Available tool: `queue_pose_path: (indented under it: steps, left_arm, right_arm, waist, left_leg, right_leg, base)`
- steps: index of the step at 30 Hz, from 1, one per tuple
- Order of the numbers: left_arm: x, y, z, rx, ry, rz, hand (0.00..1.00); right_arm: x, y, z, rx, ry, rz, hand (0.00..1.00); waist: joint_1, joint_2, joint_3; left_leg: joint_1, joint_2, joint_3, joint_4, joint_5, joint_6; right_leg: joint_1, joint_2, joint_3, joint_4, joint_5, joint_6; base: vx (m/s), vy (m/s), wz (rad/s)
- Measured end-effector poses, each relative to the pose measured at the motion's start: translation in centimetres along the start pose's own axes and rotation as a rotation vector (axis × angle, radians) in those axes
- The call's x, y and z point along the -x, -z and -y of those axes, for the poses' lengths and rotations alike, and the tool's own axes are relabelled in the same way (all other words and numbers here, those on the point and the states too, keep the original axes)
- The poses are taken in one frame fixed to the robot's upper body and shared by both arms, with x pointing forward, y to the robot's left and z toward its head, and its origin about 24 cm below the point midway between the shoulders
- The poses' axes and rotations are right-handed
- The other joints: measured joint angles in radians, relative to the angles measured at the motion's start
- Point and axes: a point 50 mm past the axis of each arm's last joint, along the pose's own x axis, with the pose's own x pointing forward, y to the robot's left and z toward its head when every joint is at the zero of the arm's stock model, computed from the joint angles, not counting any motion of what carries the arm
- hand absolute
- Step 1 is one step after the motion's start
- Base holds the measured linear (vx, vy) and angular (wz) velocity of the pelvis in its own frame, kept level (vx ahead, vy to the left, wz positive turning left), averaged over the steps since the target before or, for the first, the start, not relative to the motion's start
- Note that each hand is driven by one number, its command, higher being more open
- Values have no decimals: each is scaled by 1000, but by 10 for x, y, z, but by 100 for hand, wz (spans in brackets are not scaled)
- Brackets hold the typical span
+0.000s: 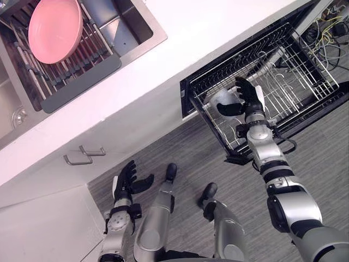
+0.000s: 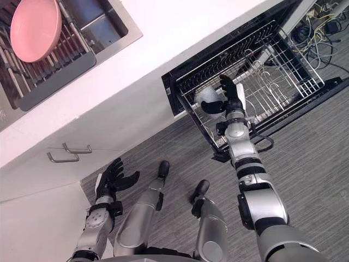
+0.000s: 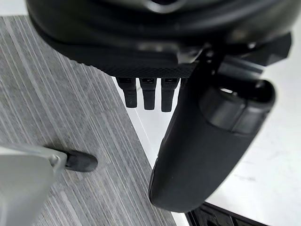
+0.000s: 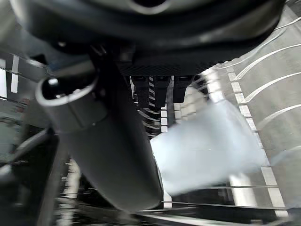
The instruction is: Walk over to the sink, pick up the cup, carry it to the dishwasher, place the cup inside the dishwasher, then close the dishwasher door
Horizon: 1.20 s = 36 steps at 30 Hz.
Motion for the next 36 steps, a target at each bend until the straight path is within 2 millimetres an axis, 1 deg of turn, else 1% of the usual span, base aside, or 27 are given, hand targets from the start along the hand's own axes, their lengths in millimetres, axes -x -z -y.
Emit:
queue_pose_path:
  steps: [1,4,6,7,8,9,11,12,13,14,15,18,20,22,23,24,25,26,27,28,29,30,31,33,34,35,36]
  left_arm:
    - [0,1,0,-1,0,-4,90]
    - [-1,6,0,-8,-1,-30,90]
    - [0,14,-3,-18,-8,-62,90]
    - [1,15,-4,-20,-11,-70,90]
    - [2,20,-7,-25,-18,-90,90]
    - [3,23,-9,-29,-24,-101,90]
    - [10,37,-21,-37,-59,-156,90]
    - [13,41,-24,-37,-70,-174,90]
    - [17,49,-30,-38,-93,-211,90]
    - [21,57,-35,-49,-101,-250,90]
    - [23,61,-38,-57,-104,-269,90]
    - [34,75,-44,-41,-131,-327,90]
    - [37,78,-46,-27,-145,-336,90]
    - [38,80,-47,-17,-150,-343,90]
    - [38,81,-46,-16,-150,-345,90]
    - [39,82,-46,-16,-150,-352,90]
    - [40,83,-46,-15,-149,-356,90]
    - [40,84,-47,-12,-148,-357,90]
    - [41,84,-46,-9,-147,-359,90]
    - [42,85,-46,-18,-147,-361,90]
    - [44,86,-47,-19,-150,-363,90]
    - [47,87,-51,-25,-157,-365,90]
    - [50,88,-53,-38,-161,-367,90]
    - [57,91,-58,-54,-170,-373,90]
    - [61,93,-60,-70,-172,-380,90]
    - [67,97,-63,-72,-177,-399,90]
    - [70,99,-64,-73,-179,-410,90]
  right_arm:
    - [3,-1,-1,-13,0,13,90]
    - [23,3,-5,-102,9,44,90]
    - [43,11,-12,-146,3,39,90]
    - [49,13,-13,-157,3,40,90]
    - [63,15,-15,-183,4,46,90]
    - [69,16,-17,-197,2,48,90]
    - [95,18,-17,-239,11,61,90]
    - [101,19,-16,-244,13,63,90]
    - [111,21,-13,-252,18,68,90]
    - [121,22,-9,-257,32,70,90]
    - [127,23,-6,-264,39,69,90]
    - [143,23,-2,-273,22,88,90]
    - [144,17,0,-276,11,124,90]
    - [144,10,1,-277,7,163,90]
    - [142,6,2,-274,2,191,90]
    - [137,0,3,-263,-8,222,90]
    - [135,-3,3,-255,-11,236,90]
    - [131,-7,6,-242,-10,256,90]
    - [126,-10,11,-208,-9,280,90]
    - [120,-13,17,-166,-8,300,90]
    - [116,-15,20,-144,-7,309,90]
    - [111,-16,22,-125,-7,317,90]
    - [109,-17,21,-118,-7,319,90]
    - [106,-17,20,-95,-9,323,90]
    - [106,-17,19,-87,-15,324,90]
    - [105,-16,18,-77,-25,321,90]
    - [103,-16,16,-64,-33,319,90]
  waist:
    - [-1,-5,3]
    - [-2,-20,4]
    - [-5,-26,1]
    - [-5,-28,0]
    - [-9,-35,-4]
    - [-15,-40,-6]
    - [-35,-69,-30]
    - [-41,-77,-38]
    - [-55,-94,-50]
    - [-62,-106,-70]
    - [-65,-110,-92]
    - [-80,-110,-164]
    - [-80,-106,-174]
    - [-79,-99,-190]
    - [-79,-90,-196]
    - [-77,-79,-203]
    - [-77,-70,-207]
    - [-77,-62,-208]
    - [-80,-46,-213]
    - [-80,-26,-224]
    - [-79,-15,-230]
    - [-73,-10,-233]
    - [-67,-10,-233]
    - [-54,-10,-233]
    - [-47,-13,-232]
    - [-44,-14,-231]
    - [-48,-12,-232]
  left_leg:
    - [10,0,1,-1,-1,-1]
    - [53,5,2,-14,-5,-1]
    - [94,8,8,-26,-11,-2]
    - [103,9,11,-30,-13,-3]
    - [123,11,16,-39,-16,-1]
    - [134,12,19,-44,-16,-1]
    - [173,16,33,-66,-19,0]
    - [181,17,37,-68,-21,0]
    - [203,18,42,-69,-29,0]
    - [221,18,49,-68,-37,0]
    - [227,18,52,-68,-43,0]
    - [260,13,55,-62,-68,2]
    - [277,6,45,-46,-83,0]
    - [266,-1,15,-29,-89,0]
    - [248,-7,-8,-17,-90,0]
    - [226,-8,-2,-12,-96,7]
    - [215,0,27,-12,-115,21]
    - [211,32,132,-11,-117,22]
    - [199,84,288,11,-117,23]
    - [184,131,419,47,-117,23]
    - [177,144,466,63,-116,24]
    - [170,133,453,68,-118,29]
    - [170,123,440,73,-121,33]
    - [163,86,409,103,-147,48]
    - [162,59,394,142,-178,58]
    - [163,38,377,181,-215,70]
    - [165,31,367,197,-231,76]
  right_leg:
    - [11,2,1,-7,0,0]
    - [57,11,2,-28,1,2]
    - [96,18,8,-47,2,4]
    - [104,20,11,-52,3,5]
    - [121,23,15,-64,2,7]
    - [130,25,17,-70,2,9]
    - [165,35,28,-104,7,18]
    - [175,38,30,-114,9,19]
    - [203,41,33,-131,18,15]
    - [227,44,39,-149,21,18]
    - [237,47,41,-164,25,21]
    - [292,49,43,-211,33,29]
    - [333,50,31,-232,34,31]
    - [353,50,-2,-245,34,32]
    - [360,49,-34,-248,32,33]
    - [360,47,-69,-248,31,33]
    - [361,44,-89,-248,31,33]
    - [368,39,-123,-251,32,34]
    - [380,31,-173,-255,32,34]
    - [388,23,-221,-255,27,45]
    - [395,16,-250,-250,24,54]
    - [403,-1,-276,-239,15,71]
    - [410,-10,-288,-232,9,79]
    - [422,-58,-330,-173,-39,93]
    - [424,-109,-350,-94,-85,104]
    - [426,-160,-358,3,-129,83]
    - [411,-188,-340,78,-132,68]
  base:
    - [0,0,0]
    - [0,0,0]
    - [-6,7,-8]
    - [-4,4,-13]
    - [7,-2,-11]
    - [17,-10,-12]
    - [71,-25,-18]
    - [121,-27,-19]
    - [118,-20,-15]
    - [141,-19,-15]
    - [123,-11,-16]
    - [108,-3,-6]
    - [88,3,18]
    - [26,-9,48]
    - [-34,-17,69]
    - [-56,-12,75]
    - [-63,-7,76]
    - [-33,5,99]
    - [-10,48,132]
    - [31,114,136]
    - [31,135,117]
    - [50,150,81]
    - [54,148,77]
    - [68,156,66]
    - [89,172,65]
    - [119,193,59]
    - [135,157,59]
